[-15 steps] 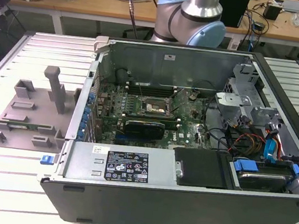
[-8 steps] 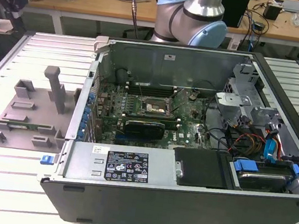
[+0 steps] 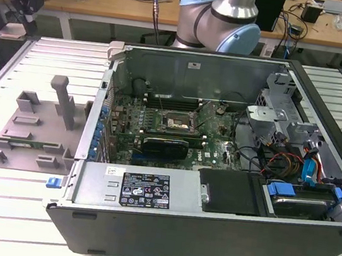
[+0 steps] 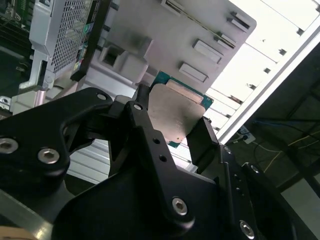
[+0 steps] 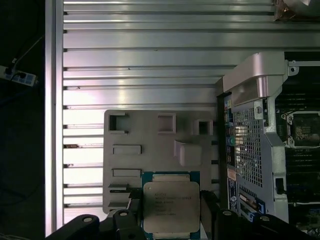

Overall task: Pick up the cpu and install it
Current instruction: 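Pick up the cpu and move it towards the insertion slot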

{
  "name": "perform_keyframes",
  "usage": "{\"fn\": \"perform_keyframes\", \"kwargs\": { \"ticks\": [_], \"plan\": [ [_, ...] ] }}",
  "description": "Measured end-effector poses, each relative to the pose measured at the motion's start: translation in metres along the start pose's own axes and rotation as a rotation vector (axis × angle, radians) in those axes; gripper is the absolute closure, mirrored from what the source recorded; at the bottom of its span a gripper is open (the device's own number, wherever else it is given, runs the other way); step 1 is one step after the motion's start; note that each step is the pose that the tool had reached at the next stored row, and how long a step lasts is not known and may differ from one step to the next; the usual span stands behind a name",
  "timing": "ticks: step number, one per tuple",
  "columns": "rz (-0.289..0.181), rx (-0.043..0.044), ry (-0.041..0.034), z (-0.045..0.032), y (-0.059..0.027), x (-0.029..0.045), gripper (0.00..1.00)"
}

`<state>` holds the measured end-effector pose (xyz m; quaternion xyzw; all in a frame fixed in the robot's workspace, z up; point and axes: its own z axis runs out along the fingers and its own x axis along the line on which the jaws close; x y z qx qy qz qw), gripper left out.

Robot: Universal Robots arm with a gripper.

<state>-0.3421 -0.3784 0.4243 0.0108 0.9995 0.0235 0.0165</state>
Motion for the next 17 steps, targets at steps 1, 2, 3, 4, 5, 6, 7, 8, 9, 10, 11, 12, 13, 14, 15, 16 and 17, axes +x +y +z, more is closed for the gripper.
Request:
{"fn": "perform_keyframes", "kwargs": {
  "ticks": [1, 2, 3, 4, 5, 6, 7, 8, 9, 10, 11, 12, 13, 14, 15, 16, 17],
  "plan": [
    [0.0, 0.0001, 0.0001, 0.0, 0.0001, -0.0015, 0.45],
    [0.0, 0.0001, 0.0001, 0.0, 0.0001, -0.0031, 0.45],
    [0.0, 0.0001, 0.0001, 0.0001, 0.0001, -0.0047, 0.45],
    [0.0, 0.0, 0.0001, 0.0002, 0.0001, -0.0064, 0.45],
    [0.0, 0.0001, 0.0001, 0.0002, 0.0002, -0.0083, 0.45],
    [0.0, 0.0, 0.0001, 0.0004, 0.0002, -0.0109, 0.45],
    [0.0, 0.0001, 0.0001, 0.0004, 0.0003, -0.013, 0.45],
    [0.0, 0.0, 0.0001, 0.0005, 0.0004, -0.0162, 0.45],
    [0.0, 0.0001, 0.0001, 0.0006, 0.0004, -0.0187, 0.45],
    [0.0, 0.0001, 0.0001, 0.0007, 0.0005, -0.0216, 0.45],
    [0.0, 0.0001, 0.0001, 0.0008, 0.0005, -0.0257, 0.45],
    [0.0, 0.0, 0.0001, 0.001, 0.0006, -0.0292, 0.45],
    [0.0, 0.0001, 0.0001, 0.0011, 0.0007, -0.0327, 0.45],
    [0.0, 0.0001, 0.0001, 0.0012, 0.0008, -0.0367, 0.45],
    [0.0, 0.0, 0.0, 0.0013, 0.0009, -0.0398, 0.45],
    [0.0, 0.0001, 0.0001, 0.0014, 0.0009, -0.0418, 0.45],
    [0.0, 0.0001, 0.0001, 0.0014, 0.0009, -0.0439, 0.45]
  ]
}}
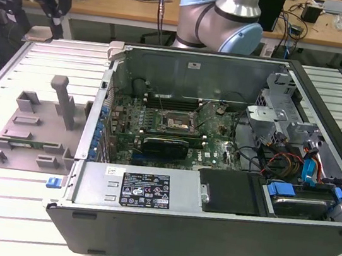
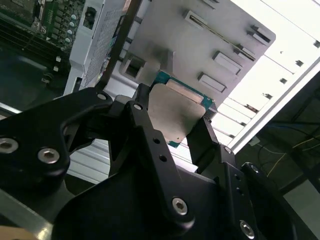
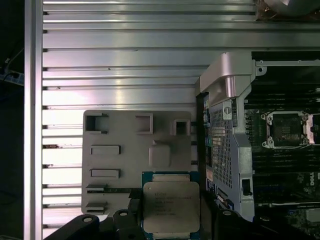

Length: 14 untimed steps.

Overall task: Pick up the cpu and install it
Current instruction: 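Pick up the cpu and move it towards the insertion slot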

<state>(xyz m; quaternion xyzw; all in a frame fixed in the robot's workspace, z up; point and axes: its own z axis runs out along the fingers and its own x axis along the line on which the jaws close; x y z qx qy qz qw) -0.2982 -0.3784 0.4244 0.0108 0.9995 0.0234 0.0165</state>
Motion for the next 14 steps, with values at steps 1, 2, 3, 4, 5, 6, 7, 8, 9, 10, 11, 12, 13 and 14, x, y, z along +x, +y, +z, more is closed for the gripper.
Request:
{"fn": "perform_keyframes", "kwargs": {
  "ticks": [1, 2, 3, 4, 5, 6, 7, 8, 9, 10, 11, 12, 13, 14],
  "plan": [
    [0.0, 0.0001, 0.0, 0.0001, 0.0001, -0.0022, 0.45],
    [0.0, 0.0, -0.0001, 0.0003, 0.0001, -0.007, 0.45],
    [0.0, 0.0, 0.0, 0.0004, 0.0002, -0.0106, 0.45],
    [0.0, 0.0, 0.0, 0.0005, 0.0002, -0.0128, 0.45],
    [0.0, -0.0001, -0.0001, 0.0006, 0.0003, -0.0149, 0.45],
    [0.0, 0.0, 0.0, 0.0006, 0.0004, -0.0176, 0.45],
    [0.0, 0.0, 0.0, 0.0007, 0.0004, -0.0202, 0.45],
    [0.0, 0.0001, 0.0001, 0.0008, 0.0005, -0.0238, 0.45],
    [0.0, 0.0001, 0.0001, 0.0009, 0.0006, -0.0274, 0.45],
    [0.0, 0.0, 0.0, 0.0011, 0.0007, -0.0314, 0.45],
    [0.0, 0.0, 0.0, 0.0012, 0.0007, -0.0348, 0.45],
    [0.0, -0.0001, -0.0001, 0.0013, 0.0008, -0.0382, 0.45],
    [0.0, 0.0, 0.0, 0.0014, 0.0008, -0.0415, 0.45],
    [0.0, 0.0, 0.0, 0.0015, 0.001, -0.046, 0.45]
  ]
}}
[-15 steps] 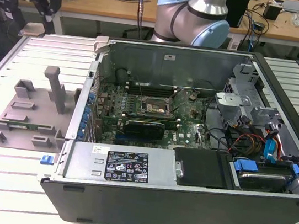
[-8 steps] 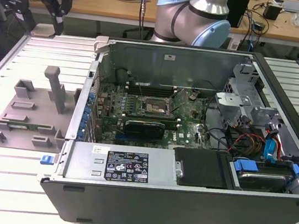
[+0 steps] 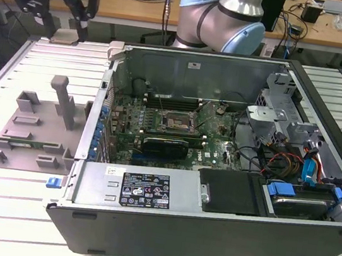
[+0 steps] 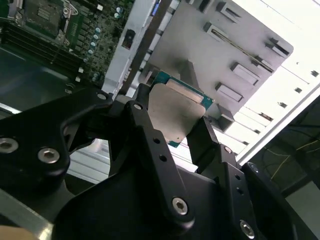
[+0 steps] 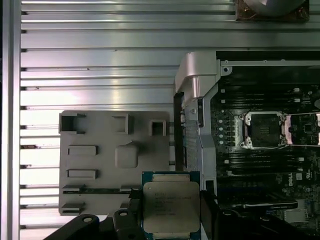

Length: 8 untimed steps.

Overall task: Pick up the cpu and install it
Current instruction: 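Pick up the cpu and move it towards the insertion slot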

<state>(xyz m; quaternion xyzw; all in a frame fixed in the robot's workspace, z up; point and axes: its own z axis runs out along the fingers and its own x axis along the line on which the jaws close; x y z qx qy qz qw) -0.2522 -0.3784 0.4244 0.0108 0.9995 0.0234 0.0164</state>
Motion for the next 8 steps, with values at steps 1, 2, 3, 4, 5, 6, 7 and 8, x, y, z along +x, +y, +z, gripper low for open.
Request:
{"fn": "perform_keyframes", "kwargs": {
  "ticks": [1, 2, 3, 4, 5, 6, 7, 8],
  "plan": [
    [0.0, 0.0, 0.0, 0.0001, 0.0001, -0.0034, 0.45],
    [0.0, -0.0001, -0.0001, 0.0004, 0.0002, -0.0101, 0.45],
    [0.0, -0.0001, 0.0, 0.0006, 0.0003, -0.0155, 0.45],
    [0.0, -0.0001, -0.0001, 0.0007, 0.0004, -0.0186, 0.45],
    [0.0, 0.0, 0.0, 0.0007, 0.0005, -0.0221, 0.45],
    [0.0, 0.0, 0.0, 0.0009, 0.0005, -0.026, 0.45],
    [0.0, -0.0001, -0.0001, 0.001, 0.0006, -0.0286, 0.45],
    [0.0, 0.0, 0.0, 0.0012, 0.0007, -0.0366, 0.45]
  ]
}}
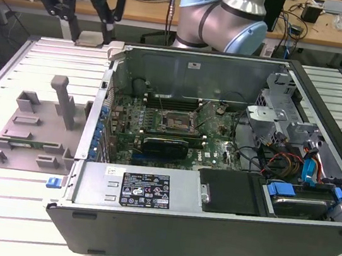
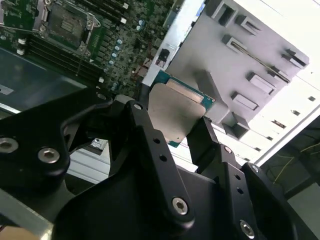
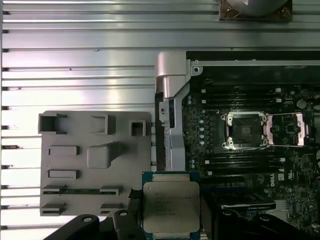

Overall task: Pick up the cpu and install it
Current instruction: 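Pick up the cpu and move it towards the insertion slot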

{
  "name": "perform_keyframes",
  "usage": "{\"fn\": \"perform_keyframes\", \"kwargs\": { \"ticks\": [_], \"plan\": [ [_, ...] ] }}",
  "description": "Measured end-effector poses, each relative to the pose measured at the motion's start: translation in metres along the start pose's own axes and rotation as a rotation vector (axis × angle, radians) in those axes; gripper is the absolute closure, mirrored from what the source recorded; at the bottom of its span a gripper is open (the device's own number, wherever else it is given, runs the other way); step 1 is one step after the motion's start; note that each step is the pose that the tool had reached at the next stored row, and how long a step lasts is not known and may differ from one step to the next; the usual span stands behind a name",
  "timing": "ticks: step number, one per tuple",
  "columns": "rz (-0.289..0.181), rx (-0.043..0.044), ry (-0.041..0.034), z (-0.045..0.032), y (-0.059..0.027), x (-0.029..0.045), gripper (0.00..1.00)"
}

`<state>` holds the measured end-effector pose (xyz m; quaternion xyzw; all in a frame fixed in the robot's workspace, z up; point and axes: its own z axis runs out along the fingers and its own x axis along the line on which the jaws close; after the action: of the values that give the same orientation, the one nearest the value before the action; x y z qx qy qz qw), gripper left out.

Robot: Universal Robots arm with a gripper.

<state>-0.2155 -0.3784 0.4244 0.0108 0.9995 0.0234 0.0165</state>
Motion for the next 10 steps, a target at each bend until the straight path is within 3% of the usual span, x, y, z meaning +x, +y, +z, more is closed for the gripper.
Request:
{"fn": "perform_keyframes", "kwargs": {
  "ticks": [2, 4, 10],
  "plan": [
    [0.0, 0.0, 0.0, 0.0002, 0.0002, -0.0062, 0.45],
    [0.0, 0.0, 0.0, 0.0007, 0.0005, -0.0229, 0.45],
    [0.0, 0.0, 0.0, 0.0012, 0.0008, -0.0373, 0.45]
  ]
}}
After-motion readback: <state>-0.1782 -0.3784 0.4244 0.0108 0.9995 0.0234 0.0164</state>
